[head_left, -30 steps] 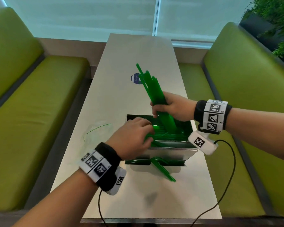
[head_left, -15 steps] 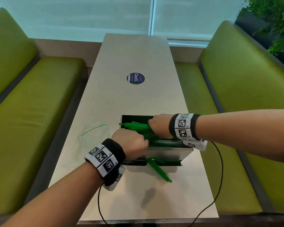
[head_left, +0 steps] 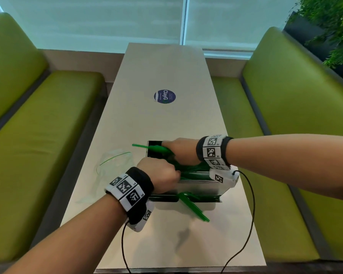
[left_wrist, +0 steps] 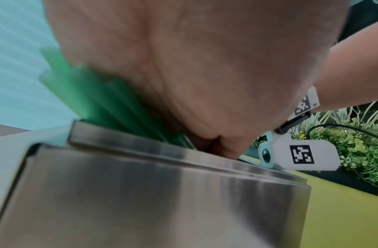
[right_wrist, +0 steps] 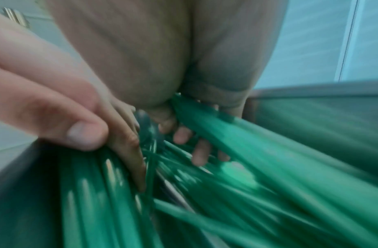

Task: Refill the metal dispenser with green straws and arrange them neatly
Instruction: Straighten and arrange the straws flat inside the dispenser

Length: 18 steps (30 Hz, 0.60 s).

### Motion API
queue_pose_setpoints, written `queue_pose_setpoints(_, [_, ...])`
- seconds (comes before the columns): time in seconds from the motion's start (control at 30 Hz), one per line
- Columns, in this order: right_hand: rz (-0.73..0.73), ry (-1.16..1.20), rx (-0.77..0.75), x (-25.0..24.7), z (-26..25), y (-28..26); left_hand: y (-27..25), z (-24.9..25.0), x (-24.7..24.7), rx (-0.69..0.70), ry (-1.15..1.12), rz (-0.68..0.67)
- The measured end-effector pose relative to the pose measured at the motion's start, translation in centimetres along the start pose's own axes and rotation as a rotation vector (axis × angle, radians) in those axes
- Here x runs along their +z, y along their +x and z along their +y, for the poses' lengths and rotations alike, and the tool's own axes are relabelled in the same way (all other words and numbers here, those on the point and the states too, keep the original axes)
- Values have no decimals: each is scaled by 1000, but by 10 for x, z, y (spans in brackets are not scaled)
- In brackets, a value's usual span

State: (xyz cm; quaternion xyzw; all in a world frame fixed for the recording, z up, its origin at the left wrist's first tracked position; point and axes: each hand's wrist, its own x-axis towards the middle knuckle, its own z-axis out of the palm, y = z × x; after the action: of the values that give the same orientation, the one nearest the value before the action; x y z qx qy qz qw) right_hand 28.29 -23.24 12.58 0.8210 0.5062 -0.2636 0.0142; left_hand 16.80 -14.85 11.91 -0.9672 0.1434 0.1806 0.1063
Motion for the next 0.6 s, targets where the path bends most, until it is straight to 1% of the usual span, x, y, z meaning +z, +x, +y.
queue_pose_setpoints(0.07, [46,-25,2,-2,0,1,-2,0,-2,-8,11,6])
queue_pose_setpoints(0.13, [40,-153,-3,-1,-1,1,-3,1,-2,-32,7,10])
queue_pose_setpoints(0.2, [-14,-277,28,-1,-2,-1,-2,2,-2,-56,-10,14])
queue_pose_setpoints(0.27, [-116,-364,86,-3,-3,-3,-2,3,-2,-104,-71,27])
queue_pose_setpoints(0.33, [-220,-449,135,-6,-5,-6,-3,3,-2,-123,-124,40])
queue_pose_setpoints(0.4, [-245,-491,150,-7,-4,-8,-3,4,-3,-121,-135,42])
queue_pose_setpoints(0.47, [-189,-443,134,-11,-2,-9,-3,4,-3,-119,-120,32])
queue_pose_setpoints(0.53, [-78,-267,54,-12,0,-7,-4,3,-1,-116,-101,18])
queue_pose_setpoints(0.6, [-24,-63,-38,-10,-3,-3,-3,2,3,-78,-55,31])
